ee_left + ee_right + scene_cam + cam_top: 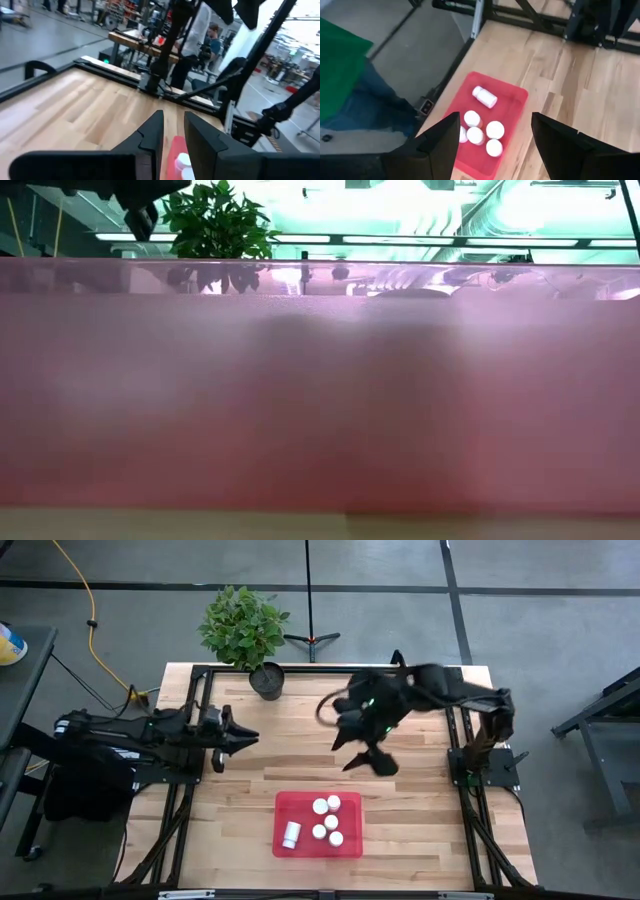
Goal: Pick and place pill bottles into a basket
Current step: Return to Home Position
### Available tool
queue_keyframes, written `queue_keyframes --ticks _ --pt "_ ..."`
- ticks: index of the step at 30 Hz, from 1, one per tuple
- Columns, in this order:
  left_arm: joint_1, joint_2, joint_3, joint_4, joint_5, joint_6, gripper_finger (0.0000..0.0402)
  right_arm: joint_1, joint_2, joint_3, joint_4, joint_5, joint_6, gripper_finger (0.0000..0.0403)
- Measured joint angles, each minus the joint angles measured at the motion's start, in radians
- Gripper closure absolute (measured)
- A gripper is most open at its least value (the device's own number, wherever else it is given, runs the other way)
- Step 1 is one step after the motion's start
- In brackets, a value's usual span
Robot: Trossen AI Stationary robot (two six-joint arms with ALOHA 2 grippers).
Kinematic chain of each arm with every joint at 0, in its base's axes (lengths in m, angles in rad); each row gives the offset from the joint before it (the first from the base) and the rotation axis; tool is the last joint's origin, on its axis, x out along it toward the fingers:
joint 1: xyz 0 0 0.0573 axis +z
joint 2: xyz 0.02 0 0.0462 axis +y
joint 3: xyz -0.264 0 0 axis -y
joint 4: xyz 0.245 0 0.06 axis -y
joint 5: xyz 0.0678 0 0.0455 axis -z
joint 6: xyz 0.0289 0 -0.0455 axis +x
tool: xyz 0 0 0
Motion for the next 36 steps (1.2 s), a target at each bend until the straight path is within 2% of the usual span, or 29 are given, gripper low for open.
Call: queue_keyframes --ticks 3,6,17,24,30,36 --pt "0.000 -0.052 0.000 -0.037 -0.025 0.003 0.0291 -0.054 -0.057 -0.051 0.007 -0.069 -0.036 0.0167" --pt "0.000 -0.091 0.000 -0.064 -0.035 0.003 0.0291 -0.116 -0.148 -0.176 0.060 -0.113 -0.051 0.0167" --pt "0.000 -0.138 0.000 -0.126 -0.082 0.007 0.0291 -0.306 -0.646 -0.890 0.551 -0.126 0.102 0.0167" --pt "0.000 -0.138 0.000 -0.117 -0.098 0.048 0.0291 -0.372 -0.920 -1.194 0.749 -0.125 0.255 0.0167" --pt "0.000 -0.140 -0.014 -0.077 -0.092 0.050 0.0291 -0.390 -1.111 -1.395 0.960 -0.063 0.399 0.0167" --pt "0.000 -0.236 -0.182 0.099 -0.025 0.021 0.0291 -0.389 -1.259 -1.556 1.016 0.028 0.498 0.0167"
